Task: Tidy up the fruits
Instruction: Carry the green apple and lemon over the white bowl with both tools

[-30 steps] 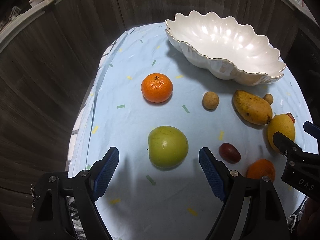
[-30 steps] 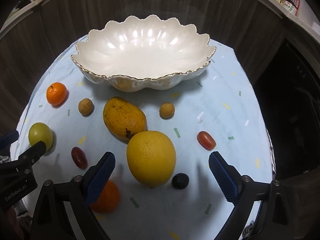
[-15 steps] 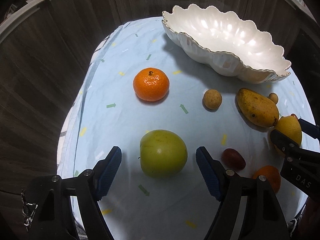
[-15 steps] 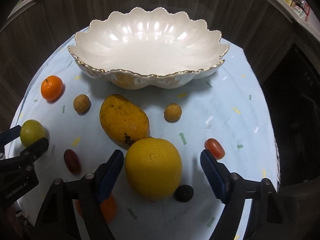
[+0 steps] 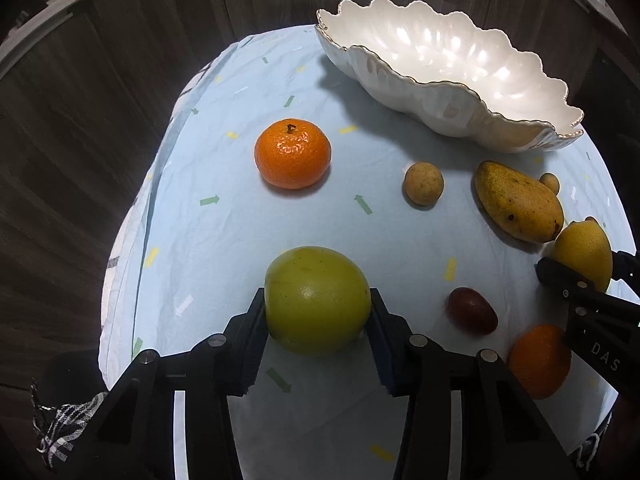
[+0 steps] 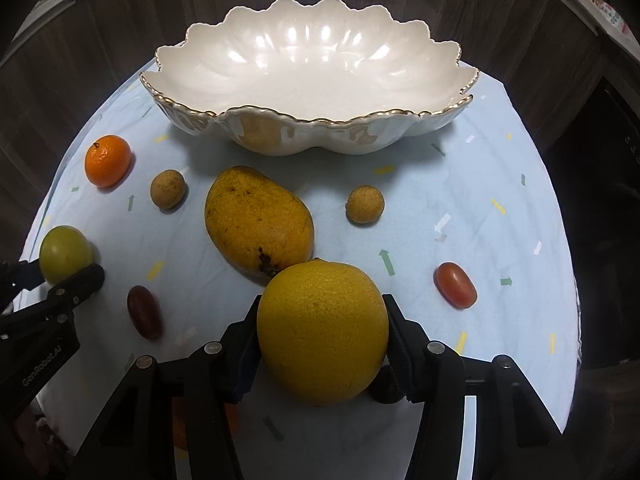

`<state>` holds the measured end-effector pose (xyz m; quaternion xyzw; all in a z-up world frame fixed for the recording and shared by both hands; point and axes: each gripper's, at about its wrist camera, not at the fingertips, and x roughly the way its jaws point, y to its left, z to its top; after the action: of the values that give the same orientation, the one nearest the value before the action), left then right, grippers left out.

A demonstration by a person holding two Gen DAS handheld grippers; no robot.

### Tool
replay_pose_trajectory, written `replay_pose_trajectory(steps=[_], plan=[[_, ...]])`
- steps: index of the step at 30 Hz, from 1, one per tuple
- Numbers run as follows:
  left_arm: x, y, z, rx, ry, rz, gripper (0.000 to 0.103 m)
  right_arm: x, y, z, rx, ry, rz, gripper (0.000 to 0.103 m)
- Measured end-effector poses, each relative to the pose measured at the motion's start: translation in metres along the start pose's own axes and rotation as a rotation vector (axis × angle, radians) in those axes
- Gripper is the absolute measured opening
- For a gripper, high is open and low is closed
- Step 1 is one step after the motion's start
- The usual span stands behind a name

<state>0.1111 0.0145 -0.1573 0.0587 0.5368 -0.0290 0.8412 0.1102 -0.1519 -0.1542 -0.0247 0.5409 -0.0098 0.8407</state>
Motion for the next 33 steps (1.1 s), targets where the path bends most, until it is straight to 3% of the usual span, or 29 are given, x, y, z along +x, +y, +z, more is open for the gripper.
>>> replay_pose_trajectory(steps=[20,33], plan=[[-0.021,-0.006,-0.009,0.024,-0.082,0.015,0.044,-0.021,-0.003,-0.008,0.016,-0.020,0.037,0.054],[-0.046,-0.008,-0.010,0.022,-0.173,0.010,0.044,-0.050,-0.007,-0.004,0.018,-0.089,0.021,0.054]])
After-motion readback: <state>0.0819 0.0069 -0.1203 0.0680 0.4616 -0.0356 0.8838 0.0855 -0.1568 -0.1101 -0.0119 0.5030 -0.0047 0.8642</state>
